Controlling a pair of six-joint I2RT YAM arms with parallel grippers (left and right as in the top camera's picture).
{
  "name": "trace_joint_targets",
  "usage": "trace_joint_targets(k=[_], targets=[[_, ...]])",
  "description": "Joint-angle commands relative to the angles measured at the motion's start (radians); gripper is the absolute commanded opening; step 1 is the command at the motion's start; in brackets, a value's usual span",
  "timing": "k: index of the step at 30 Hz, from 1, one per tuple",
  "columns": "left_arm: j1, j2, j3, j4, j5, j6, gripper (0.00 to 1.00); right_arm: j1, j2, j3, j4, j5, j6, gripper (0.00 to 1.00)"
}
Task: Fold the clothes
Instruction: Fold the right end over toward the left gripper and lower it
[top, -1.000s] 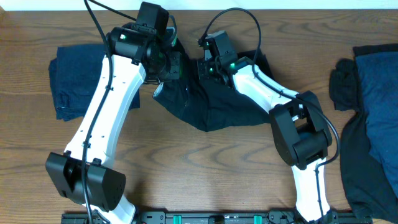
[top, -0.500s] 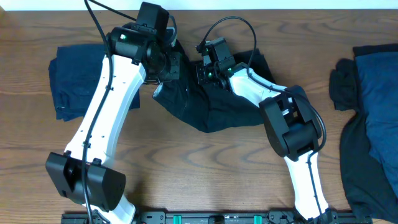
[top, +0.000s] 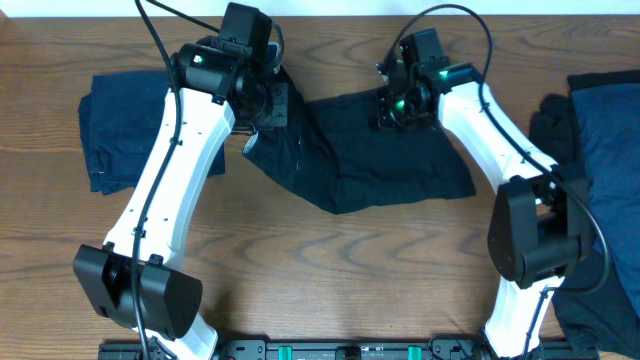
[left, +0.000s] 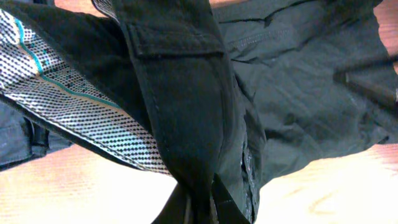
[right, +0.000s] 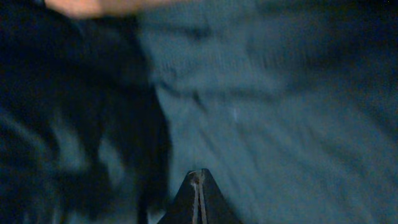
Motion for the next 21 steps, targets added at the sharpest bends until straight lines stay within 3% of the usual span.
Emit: trace_joint_targets(k=[1, 5, 12, 21], targets=[[0.0, 0.013, 0.019, 0.012, -0.013, 0.033, 0.06, 0.024, 0.022, -0.029, -0.06, -0.027, -0.011, 0.01], [0.0, 0.014, 0.019, 0.017, -0.013, 0.056, 0.06, 0.057, 0.022, -0.101, -0.034, -0.095, -0.005, 0.01], [0.0, 0.026, 0.019, 0.009, -0.013, 0.116, 0.06, 0.133, 0.022, -0.256, 0.177, -0.14, 0.08, 0.01], [0.0, 0.061, 0.019, 0.004, -0.013, 0.16, 0.06, 0.224, 0.022, -0.393, 0.328, -0.167, 0.202, 0.01]])
